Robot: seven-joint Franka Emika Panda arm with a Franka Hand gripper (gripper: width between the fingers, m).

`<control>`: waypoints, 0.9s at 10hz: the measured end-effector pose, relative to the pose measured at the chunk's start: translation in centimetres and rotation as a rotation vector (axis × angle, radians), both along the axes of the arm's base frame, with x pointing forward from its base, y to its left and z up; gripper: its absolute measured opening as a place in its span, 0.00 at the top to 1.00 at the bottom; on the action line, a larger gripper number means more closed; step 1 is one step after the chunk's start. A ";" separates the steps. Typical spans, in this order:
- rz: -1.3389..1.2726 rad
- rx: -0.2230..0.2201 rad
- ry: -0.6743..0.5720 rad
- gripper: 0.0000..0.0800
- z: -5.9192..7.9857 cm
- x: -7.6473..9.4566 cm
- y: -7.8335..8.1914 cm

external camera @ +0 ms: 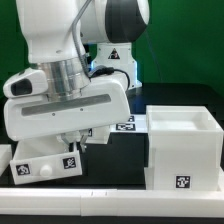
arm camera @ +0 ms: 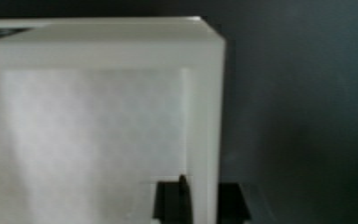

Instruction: Assemble drawer

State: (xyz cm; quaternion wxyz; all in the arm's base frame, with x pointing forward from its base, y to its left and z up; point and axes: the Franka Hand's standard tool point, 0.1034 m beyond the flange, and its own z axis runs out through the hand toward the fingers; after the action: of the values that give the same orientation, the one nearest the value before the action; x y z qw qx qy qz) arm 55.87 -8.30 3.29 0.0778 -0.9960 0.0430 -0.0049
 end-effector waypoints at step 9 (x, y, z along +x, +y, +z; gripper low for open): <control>-0.765 0.088 0.118 0.95 0.3 2.5 -0.3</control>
Offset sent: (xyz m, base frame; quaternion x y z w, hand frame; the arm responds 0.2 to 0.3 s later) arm 0.0000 0.0000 0.0000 0.0000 0.0000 0.1938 0.9810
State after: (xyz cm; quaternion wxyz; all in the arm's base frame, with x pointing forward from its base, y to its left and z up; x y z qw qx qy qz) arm 58.36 -8.59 3.56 0.1105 -0.9024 0.4157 0.0255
